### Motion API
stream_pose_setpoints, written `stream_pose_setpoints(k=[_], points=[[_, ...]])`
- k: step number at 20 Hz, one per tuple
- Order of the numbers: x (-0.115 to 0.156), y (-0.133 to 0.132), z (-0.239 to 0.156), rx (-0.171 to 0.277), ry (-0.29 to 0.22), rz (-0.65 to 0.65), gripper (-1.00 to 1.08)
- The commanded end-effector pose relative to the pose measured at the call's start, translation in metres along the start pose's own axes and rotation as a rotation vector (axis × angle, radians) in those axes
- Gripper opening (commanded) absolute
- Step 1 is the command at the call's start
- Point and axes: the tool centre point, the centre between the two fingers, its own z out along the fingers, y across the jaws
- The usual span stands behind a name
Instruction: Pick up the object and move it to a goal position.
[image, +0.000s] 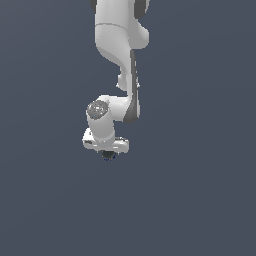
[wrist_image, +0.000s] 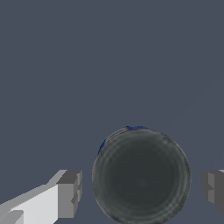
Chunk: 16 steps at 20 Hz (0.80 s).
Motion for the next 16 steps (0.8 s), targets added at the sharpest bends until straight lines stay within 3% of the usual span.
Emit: stream_pose_setpoints(k=[1,7,8,16], points=[[-0.0004,0.0002,0.0120,0.000,0.000,0.000,1.00],[0.0008,0.0002,0.0216,0.000,0.000,0.000,1.00],[0.0008,0.0002,0.0216,0.000,0.000,0.000,-1.00],[0.0008,0.0002,0.0216,0.000,0.000,0.000,-1.00]])
